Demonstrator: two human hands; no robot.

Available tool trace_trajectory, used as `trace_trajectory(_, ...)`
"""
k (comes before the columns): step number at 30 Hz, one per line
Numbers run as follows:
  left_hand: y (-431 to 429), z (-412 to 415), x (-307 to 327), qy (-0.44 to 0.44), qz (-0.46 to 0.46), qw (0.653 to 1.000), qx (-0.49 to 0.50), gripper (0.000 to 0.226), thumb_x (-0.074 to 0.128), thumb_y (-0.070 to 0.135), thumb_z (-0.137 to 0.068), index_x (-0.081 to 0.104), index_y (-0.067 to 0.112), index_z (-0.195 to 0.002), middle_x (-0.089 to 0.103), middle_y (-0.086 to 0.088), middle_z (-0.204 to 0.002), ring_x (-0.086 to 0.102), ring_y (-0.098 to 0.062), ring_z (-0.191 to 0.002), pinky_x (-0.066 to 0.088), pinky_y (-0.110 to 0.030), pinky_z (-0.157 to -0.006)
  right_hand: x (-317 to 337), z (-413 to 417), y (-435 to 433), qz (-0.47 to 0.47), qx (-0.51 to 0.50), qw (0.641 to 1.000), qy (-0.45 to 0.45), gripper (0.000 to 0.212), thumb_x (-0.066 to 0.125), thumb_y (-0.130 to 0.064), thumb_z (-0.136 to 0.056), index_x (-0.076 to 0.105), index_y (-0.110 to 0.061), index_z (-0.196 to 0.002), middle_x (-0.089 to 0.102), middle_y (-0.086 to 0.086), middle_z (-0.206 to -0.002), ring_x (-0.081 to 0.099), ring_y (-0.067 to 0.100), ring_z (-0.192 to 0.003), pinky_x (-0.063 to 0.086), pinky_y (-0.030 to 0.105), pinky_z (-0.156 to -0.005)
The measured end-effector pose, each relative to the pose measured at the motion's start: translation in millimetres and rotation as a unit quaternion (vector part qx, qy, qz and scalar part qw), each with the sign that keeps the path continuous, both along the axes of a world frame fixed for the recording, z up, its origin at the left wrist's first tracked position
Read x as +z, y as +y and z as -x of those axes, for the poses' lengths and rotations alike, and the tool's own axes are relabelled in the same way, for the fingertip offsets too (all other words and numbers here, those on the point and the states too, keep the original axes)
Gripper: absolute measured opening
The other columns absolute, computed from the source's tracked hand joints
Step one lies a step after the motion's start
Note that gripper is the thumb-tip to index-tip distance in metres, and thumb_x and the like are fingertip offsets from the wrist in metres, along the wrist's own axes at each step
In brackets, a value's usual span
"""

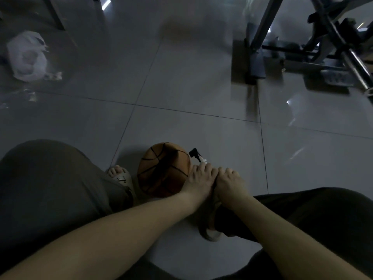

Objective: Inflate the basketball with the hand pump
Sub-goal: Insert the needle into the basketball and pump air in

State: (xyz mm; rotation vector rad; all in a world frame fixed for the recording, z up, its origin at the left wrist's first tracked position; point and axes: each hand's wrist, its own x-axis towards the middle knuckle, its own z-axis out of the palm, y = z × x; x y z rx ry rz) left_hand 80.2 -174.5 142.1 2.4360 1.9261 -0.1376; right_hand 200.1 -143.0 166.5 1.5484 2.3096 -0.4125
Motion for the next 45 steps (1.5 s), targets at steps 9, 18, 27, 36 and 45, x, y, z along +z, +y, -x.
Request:
trace_trajectory(9, 42, 12, 105, -0.143, -0.21, 0.965, -0.063, 0.026, 0.044, 0.018, -0.088, 0.054, 0.015, -0.112, 0.056, -0.005, -0.102, 0.05, -0.022, -0.092, 0.039, -0.034, -0.085, 91, -4, 20, -0.231, -0.055, 0.946, 0.221, 0.021, 0.067, -0.02, -0.084, 0.051, -0.017, -0.098, 0.053, -0.001, -0.093, 0.049, 0.015, -0.082, 0.046, 0.028, -0.071)
trace_trajectory(18, 11, 18, 35, -0.055, -0.13, 0.989, 0.036, 0.029, 0.063, 0.021, -0.082, 0.05, 0.016, -0.108, 0.052, -0.009, -0.106, 0.048, -0.025, -0.093, 0.039, -0.035, -0.076, 27, 8, 17, -0.163, 0.016, 0.985, 0.056, 0.009, 0.046, -0.028, -0.096, 0.042, -0.02, -0.098, 0.043, 0.0, -0.092, 0.04, 0.017, -0.079, 0.036, 0.028, -0.068)
trace_trajectory(27, 3, 6, 1, -0.017, 0.022, 1.0, -0.006, 0.037, 0.046, 0.02, -0.094, 0.037, 0.012, -0.129, 0.052, -0.015, -0.133, 0.046, -0.032, -0.12, 0.046, -0.037, -0.091, 5, 2, 3, 0.01, -0.013, 1.0, 0.016, 0.022, 0.049, -0.026, -0.097, 0.046, -0.017, -0.117, 0.052, 0.006, -0.117, 0.051, 0.024, -0.103, 0.047, 0.033, -0.087)
trace_trajectory(36, 44, 23, 102, -0.158, -0.2, 0.966, -0.041, 0.016, 0.046, 0.018, -0.086, 0.054, 0.014, -0.099, 0.053, -0.007, -0.096, 0.049, -0.025, -0.086, 0.039, -0.034, -0.077, 94, -1, 17, -0.245, -0.09, 0.937, 0.23, 0.022, 0.066, -0.022, -0.084, 0.046, -0.02, -0.093, 0.053, -0.003, -0.087, 0.05, 0.016, -0.075, 0.048, 0.033, -0.063)
trace_trajectory(45, 16, 18, 37, -0.129, -0.11, 0.985, 0.031, 0.022, 0.043, 0.016, -0.087, 0.054, 0.014, -0.107, 0.054, -0.009, -0.103, 0.049, -0.026, -0.09, 0.045, -0.035, -0.074, 32, 11, 8, -0.146, -0.047, 0.985, 0.082, 0.01, 0.045, -0.029, -0.098, 0.044, -0.02, -0.102, 0.05, 0.001, -0.1, 0.045, 0.017, -0.087, 0.04, 0.027, -0.07)
